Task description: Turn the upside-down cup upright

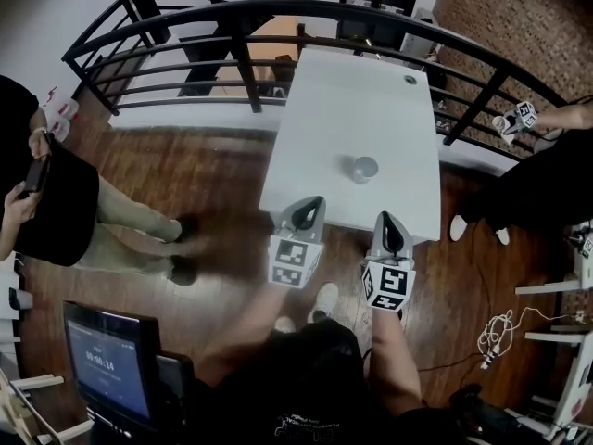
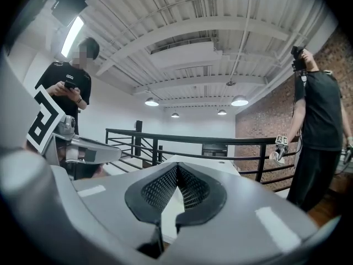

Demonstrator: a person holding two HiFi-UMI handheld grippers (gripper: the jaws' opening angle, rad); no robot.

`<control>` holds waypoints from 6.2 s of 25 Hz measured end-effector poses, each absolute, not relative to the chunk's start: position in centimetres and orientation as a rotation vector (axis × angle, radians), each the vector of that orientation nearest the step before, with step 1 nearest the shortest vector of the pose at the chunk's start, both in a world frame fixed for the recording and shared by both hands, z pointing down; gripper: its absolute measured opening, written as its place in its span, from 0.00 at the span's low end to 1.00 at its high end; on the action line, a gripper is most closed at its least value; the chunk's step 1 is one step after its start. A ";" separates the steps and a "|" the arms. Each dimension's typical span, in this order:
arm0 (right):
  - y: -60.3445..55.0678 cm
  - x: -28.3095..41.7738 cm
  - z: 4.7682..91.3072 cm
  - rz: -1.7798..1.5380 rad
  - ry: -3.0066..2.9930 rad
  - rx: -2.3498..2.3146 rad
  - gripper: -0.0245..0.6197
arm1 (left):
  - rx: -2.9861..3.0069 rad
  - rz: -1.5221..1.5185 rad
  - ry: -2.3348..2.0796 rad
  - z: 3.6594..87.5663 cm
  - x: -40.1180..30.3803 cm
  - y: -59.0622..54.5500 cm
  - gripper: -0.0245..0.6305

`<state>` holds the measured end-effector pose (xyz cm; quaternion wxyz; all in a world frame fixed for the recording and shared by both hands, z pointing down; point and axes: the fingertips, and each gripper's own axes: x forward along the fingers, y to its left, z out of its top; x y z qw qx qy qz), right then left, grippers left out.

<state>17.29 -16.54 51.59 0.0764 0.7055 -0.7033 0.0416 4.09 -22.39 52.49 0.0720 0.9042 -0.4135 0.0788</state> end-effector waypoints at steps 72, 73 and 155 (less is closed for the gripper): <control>2.4 10.0 48.8 0.177 -2.150 2.086 0.06 | 2.695 0.174 -1.279 48.8 -2.4 -3.8 0.04; 2.3 9.9 48.9 0.181 -2.148 2.086 0.06 | 2.695 0.182 -1.278 49.1 -2.5 -3.8 0.04; 0.8 9.3 48.8 0.099 -2.145 2.082 0.06 | 2.732 0.233 -1.283 49.2 -1.8 -5.0 0.04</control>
